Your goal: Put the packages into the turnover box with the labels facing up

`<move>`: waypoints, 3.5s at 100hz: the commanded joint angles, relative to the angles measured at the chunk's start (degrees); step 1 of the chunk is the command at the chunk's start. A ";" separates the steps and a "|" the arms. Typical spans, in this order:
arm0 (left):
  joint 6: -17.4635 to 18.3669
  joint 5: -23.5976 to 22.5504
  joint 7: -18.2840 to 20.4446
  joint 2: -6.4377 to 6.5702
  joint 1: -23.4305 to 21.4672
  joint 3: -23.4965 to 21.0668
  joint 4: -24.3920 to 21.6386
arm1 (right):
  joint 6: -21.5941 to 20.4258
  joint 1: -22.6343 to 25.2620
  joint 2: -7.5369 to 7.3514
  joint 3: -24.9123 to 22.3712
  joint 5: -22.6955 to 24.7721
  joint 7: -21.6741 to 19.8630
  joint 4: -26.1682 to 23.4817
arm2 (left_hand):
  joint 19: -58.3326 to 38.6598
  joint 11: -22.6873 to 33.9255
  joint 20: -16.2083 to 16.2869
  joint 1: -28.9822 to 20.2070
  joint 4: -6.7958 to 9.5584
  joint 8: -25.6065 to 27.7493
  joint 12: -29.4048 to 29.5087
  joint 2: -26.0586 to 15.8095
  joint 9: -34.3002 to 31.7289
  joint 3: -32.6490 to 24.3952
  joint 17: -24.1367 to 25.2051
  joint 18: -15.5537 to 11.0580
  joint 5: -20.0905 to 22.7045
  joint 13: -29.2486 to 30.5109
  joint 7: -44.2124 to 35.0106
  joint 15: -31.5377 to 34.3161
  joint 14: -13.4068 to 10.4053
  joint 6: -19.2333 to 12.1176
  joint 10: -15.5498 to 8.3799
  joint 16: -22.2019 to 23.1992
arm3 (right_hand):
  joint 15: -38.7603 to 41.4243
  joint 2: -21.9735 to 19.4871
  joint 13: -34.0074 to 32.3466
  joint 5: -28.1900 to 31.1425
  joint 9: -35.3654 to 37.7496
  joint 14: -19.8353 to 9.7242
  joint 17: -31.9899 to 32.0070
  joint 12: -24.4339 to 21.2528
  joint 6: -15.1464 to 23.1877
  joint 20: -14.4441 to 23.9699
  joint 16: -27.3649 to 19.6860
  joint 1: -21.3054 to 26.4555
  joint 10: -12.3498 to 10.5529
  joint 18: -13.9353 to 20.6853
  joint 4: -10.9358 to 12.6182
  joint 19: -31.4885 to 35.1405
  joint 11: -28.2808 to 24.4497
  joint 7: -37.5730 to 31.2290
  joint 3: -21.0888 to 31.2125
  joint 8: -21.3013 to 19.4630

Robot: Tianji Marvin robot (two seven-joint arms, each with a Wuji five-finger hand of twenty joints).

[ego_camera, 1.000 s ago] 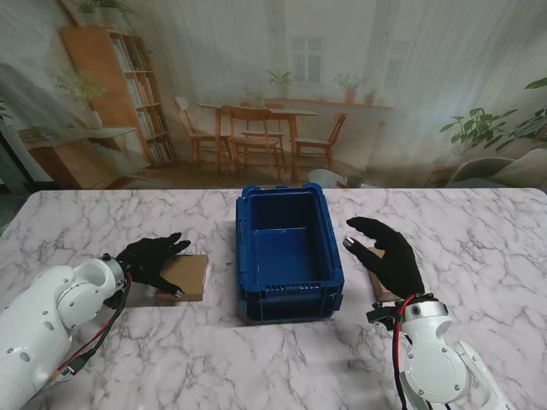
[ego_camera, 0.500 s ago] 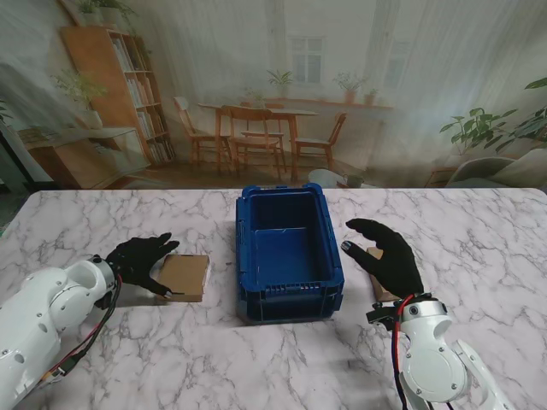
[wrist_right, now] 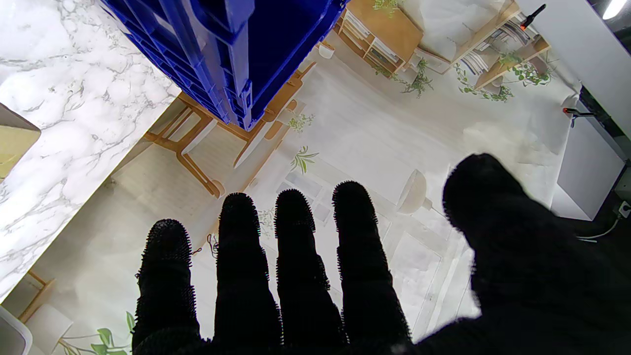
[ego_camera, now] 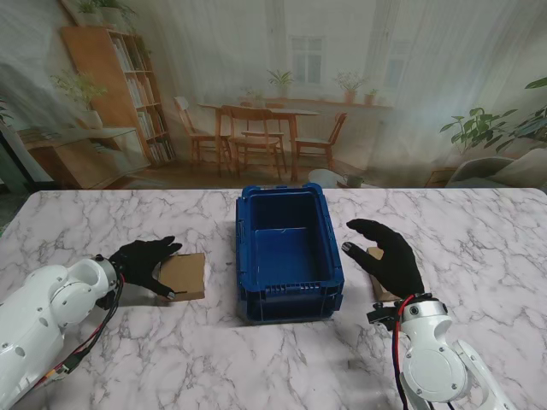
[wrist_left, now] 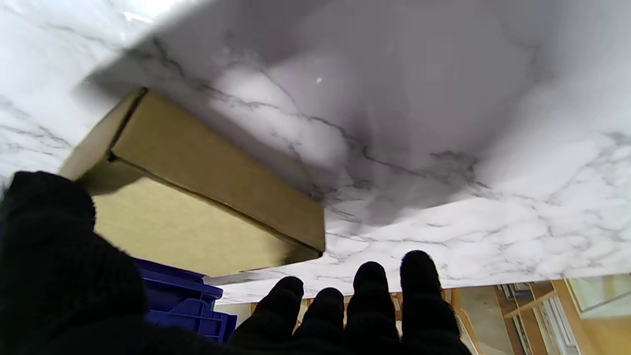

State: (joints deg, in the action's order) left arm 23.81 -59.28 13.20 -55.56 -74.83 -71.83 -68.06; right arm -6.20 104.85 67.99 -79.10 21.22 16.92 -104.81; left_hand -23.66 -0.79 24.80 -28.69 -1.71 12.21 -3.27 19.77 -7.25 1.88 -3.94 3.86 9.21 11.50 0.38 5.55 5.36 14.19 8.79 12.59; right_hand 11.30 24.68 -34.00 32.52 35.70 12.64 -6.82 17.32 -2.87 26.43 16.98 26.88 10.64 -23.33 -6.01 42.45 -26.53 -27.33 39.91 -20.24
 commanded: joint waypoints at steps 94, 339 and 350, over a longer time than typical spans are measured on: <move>-0.91 -4.15 0.50 0.44 1.35 3.63 2.08 | 0.11 0.01 -0.38 -0.07 1.29 -1.18 0.44 | -8.94 6.03 0.84 -14.26 5.34 9.30 -13.37 4.14 -0.75 -2.45 -1.68 -3.55 -1.87 6.46 -2.10 2.09 -2.40 3.36 -0.88 4.87 | 0.35 6.15 0.14 -3.19 -1.01 -2.05 0.92 0.63 0.08 1.18 0.69 -1.77 -1.89 -1.08 -1.01 -6.99 -1.01 0.75 4.80 -0.84; -5.45 29.10 16.36 -2.49 11.93 8.07 -29.25 | -14.75 -4.56 -1.90 1.55 12.27 -0.66 3.10 | -22.40 20.75 2.91 -31.49 10.22 30.68 -32.46 -6.30 -19.60 -23.53 -10.22 -4.38 8.56 20.40 -17.98 11.59 0.19 -2.92 -4.27 25.74 | -1.81 10.92 5.45 -24.41 -18.03 -2.87 -0.72 -2.08 7.19 3.37 -0.83 -0.31 -2.47 2.21 0.35 -1.20 -0.25 3.31 -5.62 3.37; -7.48 31.14 15.27 -3.12 13.59 11.27 -28.32 | -15.60 -6.02 -1.48 2.71 13.13 2.01 3.90 | -22.46 20.82 2.95 -31.42 10.27 30.81 -32.50 -6.29 -19.82 -23.72 -10.35 -4.33 8.66 20.55 -18.20 11.63 0.20 -3.00 -4.33 25.76 | -1.82 11.78 5.98 -24.59 -19.32 -3.25 -0.51 -2.17 6.31 2.74 -1.29 -1.13 -3.97 2.48 0.92 0.55 -0.42 2.72 -7.52 2.61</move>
State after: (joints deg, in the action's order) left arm 17.42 -29.17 28.42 -57.36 -61.90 -61.72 -96.62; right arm -20.99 99.90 65.90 -76.92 33.95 17.42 -101.21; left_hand -44.91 9.46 26.96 -45.82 3.83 38.27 -30.87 26.78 -17.14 2.92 -14.06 2.16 10.43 30.98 -5.73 17.07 7.22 18.52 12.82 38.19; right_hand 11.43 33.91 -30.29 8.74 19.05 11.39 -7.63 15.37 2.10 30.06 16.85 25.93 8.62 -23.45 -6.05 41.37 -25.86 -23.49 34.48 -16.63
